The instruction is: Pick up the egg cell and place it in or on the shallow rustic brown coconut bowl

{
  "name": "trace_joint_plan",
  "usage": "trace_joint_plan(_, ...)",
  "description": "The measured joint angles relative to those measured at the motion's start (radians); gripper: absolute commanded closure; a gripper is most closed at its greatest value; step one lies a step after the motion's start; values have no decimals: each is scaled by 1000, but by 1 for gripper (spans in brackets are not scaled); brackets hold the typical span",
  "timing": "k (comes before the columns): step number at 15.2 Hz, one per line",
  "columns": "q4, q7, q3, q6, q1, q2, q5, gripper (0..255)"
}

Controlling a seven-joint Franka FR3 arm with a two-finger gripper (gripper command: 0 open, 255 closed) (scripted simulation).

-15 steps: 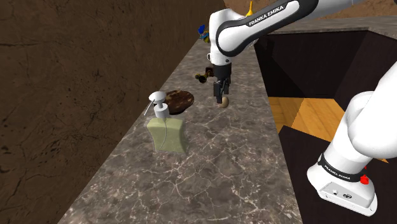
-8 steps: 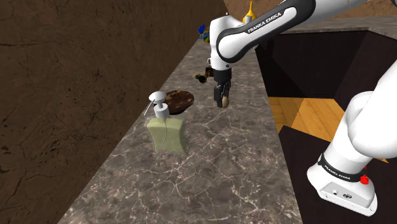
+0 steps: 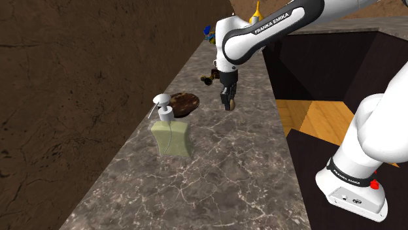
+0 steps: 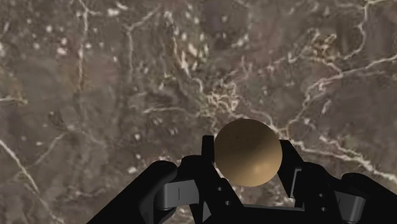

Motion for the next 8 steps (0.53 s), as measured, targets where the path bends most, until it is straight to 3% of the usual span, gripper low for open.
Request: trace_joint_plan(8,15,1,0,-27,0,-12,-1,255)
